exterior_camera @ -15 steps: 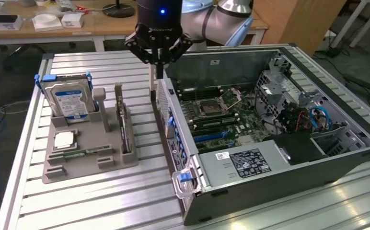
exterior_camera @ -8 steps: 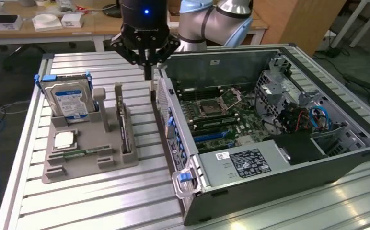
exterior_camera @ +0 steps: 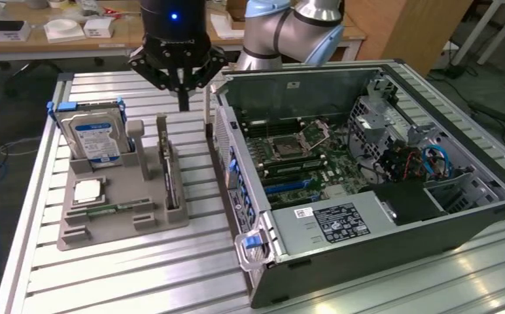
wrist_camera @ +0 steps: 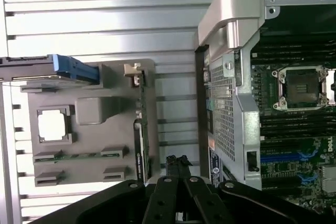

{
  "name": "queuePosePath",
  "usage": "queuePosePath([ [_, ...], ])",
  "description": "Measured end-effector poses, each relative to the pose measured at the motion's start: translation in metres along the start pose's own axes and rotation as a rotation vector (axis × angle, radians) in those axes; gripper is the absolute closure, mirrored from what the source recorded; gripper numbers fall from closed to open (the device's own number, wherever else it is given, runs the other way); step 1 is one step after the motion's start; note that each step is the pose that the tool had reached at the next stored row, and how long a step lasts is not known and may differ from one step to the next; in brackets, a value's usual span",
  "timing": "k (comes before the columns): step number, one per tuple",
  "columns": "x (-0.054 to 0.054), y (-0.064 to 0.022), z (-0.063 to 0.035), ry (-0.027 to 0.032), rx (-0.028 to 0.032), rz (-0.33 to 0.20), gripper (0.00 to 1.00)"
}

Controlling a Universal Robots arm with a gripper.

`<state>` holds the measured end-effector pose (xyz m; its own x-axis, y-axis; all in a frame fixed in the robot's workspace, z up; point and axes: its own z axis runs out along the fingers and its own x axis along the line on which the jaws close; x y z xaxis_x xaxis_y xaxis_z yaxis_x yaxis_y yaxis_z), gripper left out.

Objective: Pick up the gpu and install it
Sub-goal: 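Reach for the gpu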

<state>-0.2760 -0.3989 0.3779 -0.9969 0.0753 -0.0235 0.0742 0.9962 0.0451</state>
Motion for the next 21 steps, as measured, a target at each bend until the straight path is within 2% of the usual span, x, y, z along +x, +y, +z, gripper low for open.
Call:
queuePosePath([
  [14,0.047,-0.0036,-0.0005,0.0001,0.0001,0.0,0.9],
  [21,0.048,-0.0036,-0.0005,0.0001,0.0,0.0,0.9],
])
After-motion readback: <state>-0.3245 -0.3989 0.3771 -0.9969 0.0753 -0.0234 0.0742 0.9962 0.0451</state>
